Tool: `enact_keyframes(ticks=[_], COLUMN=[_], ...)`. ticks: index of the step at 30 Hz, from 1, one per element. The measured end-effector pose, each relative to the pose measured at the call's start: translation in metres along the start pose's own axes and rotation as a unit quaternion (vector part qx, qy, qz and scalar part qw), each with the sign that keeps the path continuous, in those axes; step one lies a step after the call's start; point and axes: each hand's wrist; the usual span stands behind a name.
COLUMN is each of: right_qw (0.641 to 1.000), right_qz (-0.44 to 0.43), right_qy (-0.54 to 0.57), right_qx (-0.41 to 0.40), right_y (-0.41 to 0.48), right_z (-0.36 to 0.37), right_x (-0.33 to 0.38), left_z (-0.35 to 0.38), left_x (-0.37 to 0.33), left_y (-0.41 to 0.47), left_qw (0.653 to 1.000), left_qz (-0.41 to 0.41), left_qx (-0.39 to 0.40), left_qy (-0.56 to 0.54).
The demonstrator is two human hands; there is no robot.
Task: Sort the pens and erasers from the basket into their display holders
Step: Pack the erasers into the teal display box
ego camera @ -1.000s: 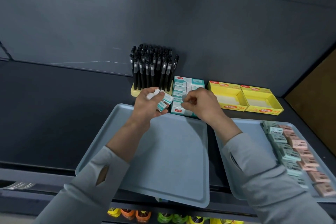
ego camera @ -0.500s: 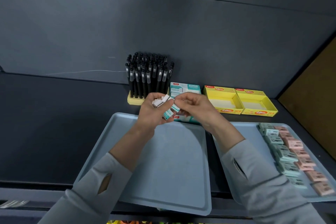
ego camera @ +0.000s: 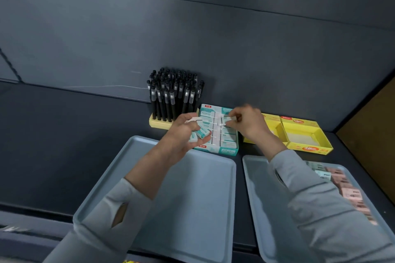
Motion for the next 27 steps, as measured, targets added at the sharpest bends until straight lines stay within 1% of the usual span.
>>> enact_keyframes(ticks=[3,7,13,16,19,22,25,27], right_qw=[0.999,0.999,0.995,0.996,0.994,0.996,0.997,0.999], right_qz=[-0.028,-0.023,-0.054,-0.037,-0.039,-0.054,-0.063,-0.049], right_qy=[-0.017,-0.019,-0.07,-0.085,-0.102,-0.074,-0.052,0.009], right_qx=[-0.003,-0.019,0.039,0.015,-0.003,-0.016,0.006,0.013], right_y=[0.004,0.006,0.007,0.011,0.012,0.011,0.011,0.007], right_z=[0.004,0.006,0.0,-0.004,0.001,0.007,0.003,-0.006], right_x=[-0.005,-0.004,-0.004,-0.001,0.005,0.002,-0.001,0.004], left_z=[-0.001,0.001,0.004,0.005,0.005,0.005,0.004,0.006], left_x=[0.005,0.01,0.012,0.014,0.016,0.017,0.018,0.019], left_y=[0.002,0.004,0.01,0.012,0.013,0.015,0.015,0.016], left_qw=[0.999,0.999,0.997,0.996,0.995,0.993,0.992,0.99], left_qz=[0.016,0.027,0.041,0.056,0.067,0.078,0.088,0.096], left_qx=[0.025,0.034,0.029,0.031,0.026,0.018,0.005,-0.006], left_qy=[0.013,0.031,0.051,0.063,0.069,0.084,0.094,0.1])
Point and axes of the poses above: each hand's wrist, its own y-axis towards the middle knuckle, its own z-axis out of the palm, x = y × z, and after that the axes turned 1 degree about z, right-handed
